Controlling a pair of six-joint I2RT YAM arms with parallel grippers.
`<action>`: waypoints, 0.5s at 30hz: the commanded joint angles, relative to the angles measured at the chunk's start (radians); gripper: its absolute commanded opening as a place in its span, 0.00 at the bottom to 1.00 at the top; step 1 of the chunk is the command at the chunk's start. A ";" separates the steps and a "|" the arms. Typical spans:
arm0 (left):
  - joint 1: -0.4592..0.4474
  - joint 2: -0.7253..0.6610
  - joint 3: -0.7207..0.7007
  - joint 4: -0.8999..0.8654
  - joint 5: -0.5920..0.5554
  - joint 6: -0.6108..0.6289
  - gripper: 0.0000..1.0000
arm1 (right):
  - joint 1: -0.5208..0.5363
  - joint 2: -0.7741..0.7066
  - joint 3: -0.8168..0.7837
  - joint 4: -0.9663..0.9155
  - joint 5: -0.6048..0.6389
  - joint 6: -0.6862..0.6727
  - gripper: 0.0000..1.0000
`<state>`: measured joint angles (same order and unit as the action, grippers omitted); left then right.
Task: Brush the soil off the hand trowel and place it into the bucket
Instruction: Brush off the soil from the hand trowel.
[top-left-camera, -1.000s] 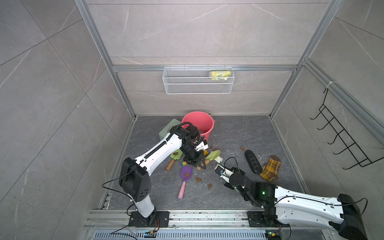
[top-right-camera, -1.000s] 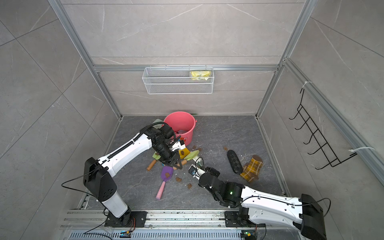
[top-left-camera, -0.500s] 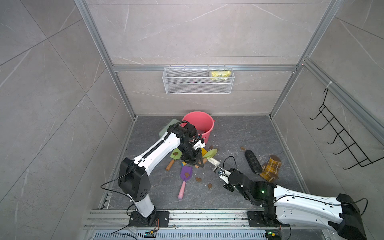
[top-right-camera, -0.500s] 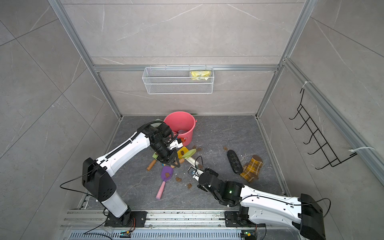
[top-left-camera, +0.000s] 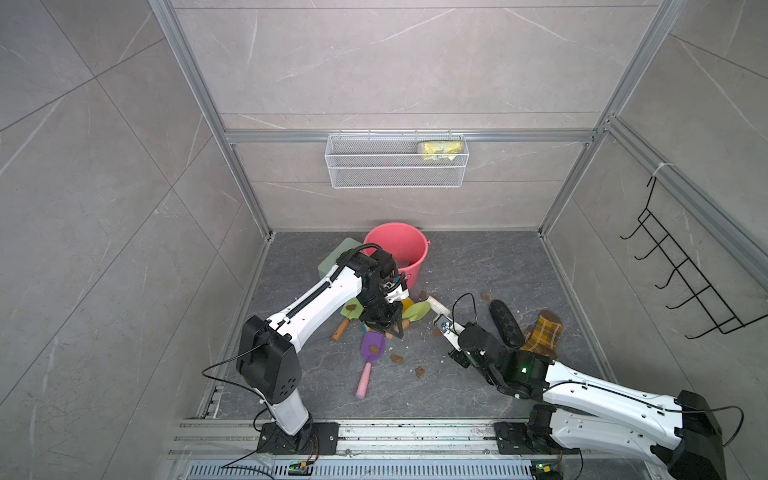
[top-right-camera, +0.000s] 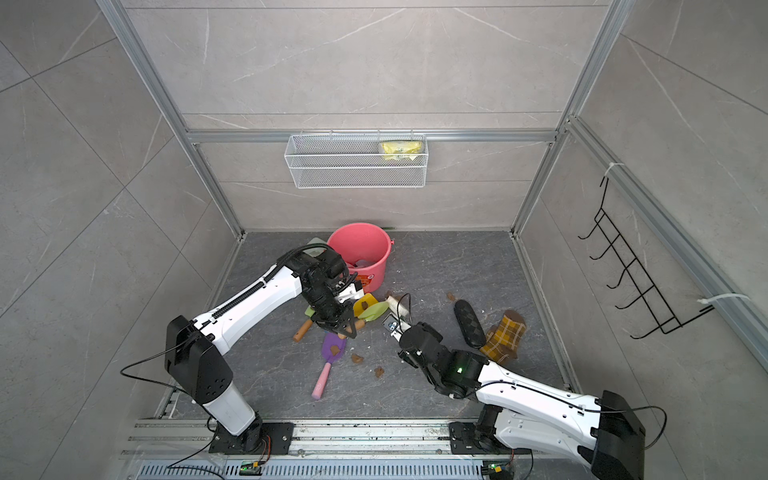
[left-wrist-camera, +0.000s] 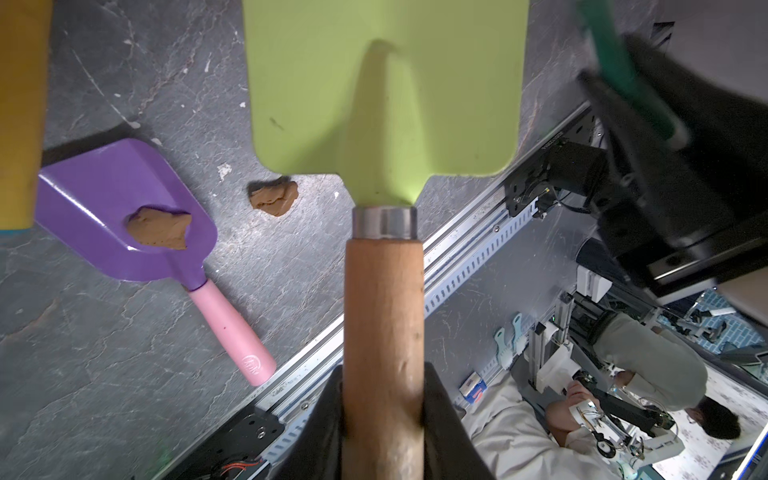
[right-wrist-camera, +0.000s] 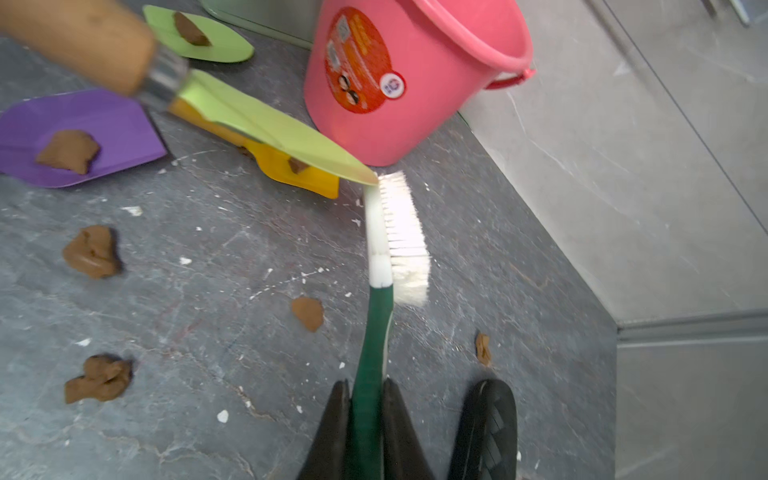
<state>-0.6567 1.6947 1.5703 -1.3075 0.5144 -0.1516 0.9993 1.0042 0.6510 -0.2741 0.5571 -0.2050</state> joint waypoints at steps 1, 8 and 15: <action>-0.003 -0.039 0.018 -0.045 -0.044 0.018 0.00 | -0.007 0.004 0.038 -0.047 -0.040 0.062 0.00; -0.009 -0.043 0.033 -0.015 -0.137 0.004 0.00 | 0.101 0.028 0.034 -0.075 -0.147 0.033 0.00; -0.062 0.004 0.033 -0.052 -0.245 0.017 0.00 | 0.159 0.008 0.059 -0.013 -0.138 -0.011 0.00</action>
<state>-0.6952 1.6951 1.5707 -1.3125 0.3283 -0.1516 1.1549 1.0374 0.6720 -0.3286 0.4183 -0.1944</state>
